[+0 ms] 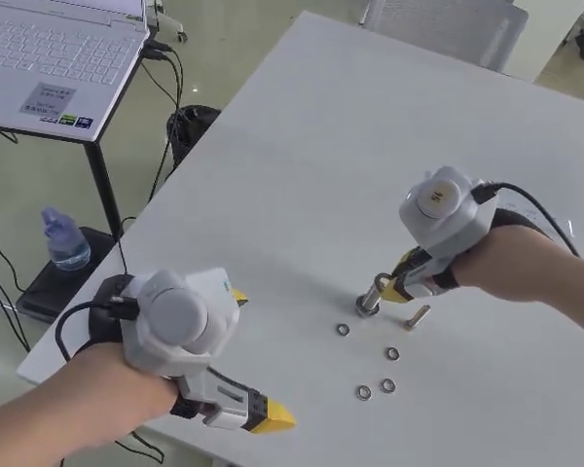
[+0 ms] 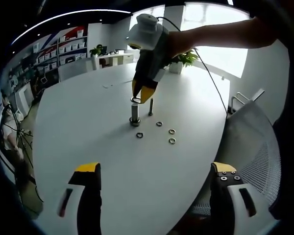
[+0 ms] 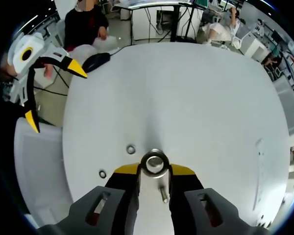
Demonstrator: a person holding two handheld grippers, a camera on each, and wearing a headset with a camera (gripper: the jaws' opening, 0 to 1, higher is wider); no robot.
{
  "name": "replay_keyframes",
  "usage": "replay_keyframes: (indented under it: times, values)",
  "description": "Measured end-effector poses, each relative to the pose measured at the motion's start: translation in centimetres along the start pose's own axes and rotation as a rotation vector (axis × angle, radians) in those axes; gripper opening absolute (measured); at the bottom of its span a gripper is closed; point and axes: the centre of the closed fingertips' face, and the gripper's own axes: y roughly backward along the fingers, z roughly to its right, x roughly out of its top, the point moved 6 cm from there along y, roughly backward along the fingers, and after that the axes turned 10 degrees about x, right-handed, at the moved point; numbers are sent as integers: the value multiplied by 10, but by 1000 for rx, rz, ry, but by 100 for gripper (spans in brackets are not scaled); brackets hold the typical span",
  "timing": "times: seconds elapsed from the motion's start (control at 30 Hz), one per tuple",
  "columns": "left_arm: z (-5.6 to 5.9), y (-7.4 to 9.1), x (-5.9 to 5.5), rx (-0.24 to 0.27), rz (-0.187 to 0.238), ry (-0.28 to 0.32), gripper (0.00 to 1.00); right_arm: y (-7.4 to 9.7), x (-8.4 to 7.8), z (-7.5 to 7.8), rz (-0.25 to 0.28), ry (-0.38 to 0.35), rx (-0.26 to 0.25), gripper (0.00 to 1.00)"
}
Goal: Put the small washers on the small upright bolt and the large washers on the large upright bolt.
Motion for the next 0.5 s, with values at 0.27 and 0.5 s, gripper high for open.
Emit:
replay_keyframes:
  times: [0.27, 0.5]
  values:
    - [-2, -2, -4, -7, -16, 9, 91, -7, 1, 4, -27, 12, 6, 22]
    - [-5, -3, -5, -15, -13, 20, 91, -13, 1, 8, -54, 12, 16, 22]
